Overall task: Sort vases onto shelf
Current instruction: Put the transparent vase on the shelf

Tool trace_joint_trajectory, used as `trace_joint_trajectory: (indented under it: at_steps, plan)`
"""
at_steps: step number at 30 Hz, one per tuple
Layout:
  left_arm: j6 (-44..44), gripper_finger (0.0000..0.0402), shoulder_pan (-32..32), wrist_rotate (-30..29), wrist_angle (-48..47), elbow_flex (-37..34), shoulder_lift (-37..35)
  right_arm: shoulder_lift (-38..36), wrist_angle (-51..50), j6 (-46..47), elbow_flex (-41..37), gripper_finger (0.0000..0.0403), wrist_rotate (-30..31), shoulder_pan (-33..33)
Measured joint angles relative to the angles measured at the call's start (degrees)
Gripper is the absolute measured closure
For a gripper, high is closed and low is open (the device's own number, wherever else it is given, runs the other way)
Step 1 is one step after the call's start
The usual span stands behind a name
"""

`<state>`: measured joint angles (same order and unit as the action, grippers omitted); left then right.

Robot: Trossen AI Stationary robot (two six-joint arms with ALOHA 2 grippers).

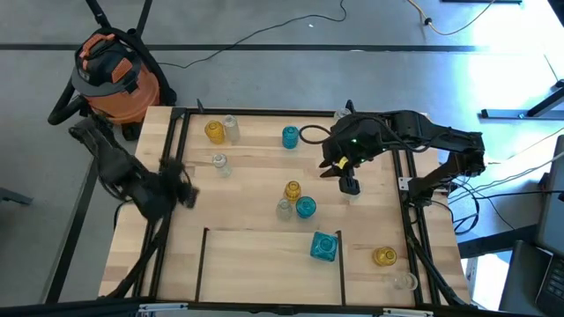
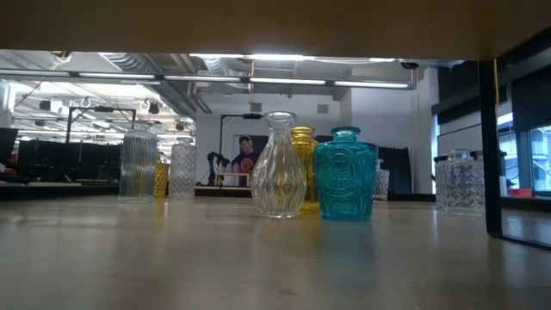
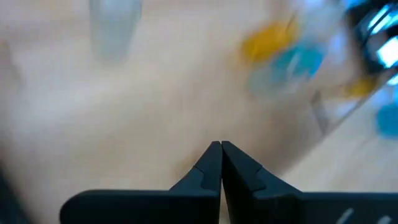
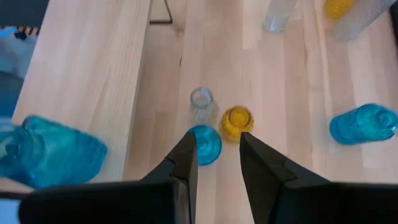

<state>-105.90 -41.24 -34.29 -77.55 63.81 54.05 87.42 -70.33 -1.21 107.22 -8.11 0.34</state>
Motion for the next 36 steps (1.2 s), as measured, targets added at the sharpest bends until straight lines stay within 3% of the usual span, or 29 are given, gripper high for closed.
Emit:
trace_joint_trajectory:
  at_steps: [4, 8, 10, 16, 21, 26, 36]
  plan:
    - [15.32, 0.0401, 5.63, -12.14, 3.30, 0.00, -5.99, 0.04, 1.61, 1.60, 0.00, 0.0318, 0.08, 0.02]
    - [38.39, 0.0399, 9.96, -25.79, 14.08, 0.01, -8.49, 0.04, 3.20, 3.74, 0.00, 0.0318, 2.53, 0.02]
    - [47.63, 0.0386, 12.21, -27.68, 15.80, 0.04, -9.00, 0.04, 3.70, 5.32, 0.00, 0.0318, 3.79, 0.00]
    - [57.21, 0.0304, 23.84, -17.61, 8.80, 0.04, -7.64, 0.05, 4.78, 8.49, 0.00, 0.0318, 6.06, 0.00]
    - [63.04, 0.0250, 35.30, -7.99, 9.66, 0.02, -5.47, 0.07, 5.99, 11.02, 0.00, 0.0318, 7.51, 0.00]
    - [68.63, 0.0242, 49.34, 10.85, 9.53, 0.02, -1.99, 0.07, 8.73, 12.09, -0.02, 0.0318, 7.53, 0.00]
    - [79.70, 0.0241, 67.02, 24.97, 9.17, 0.02, 9.75, 0.07, 12.24, 13.72, -0.04, 0.0318, 7.53, 0.00]
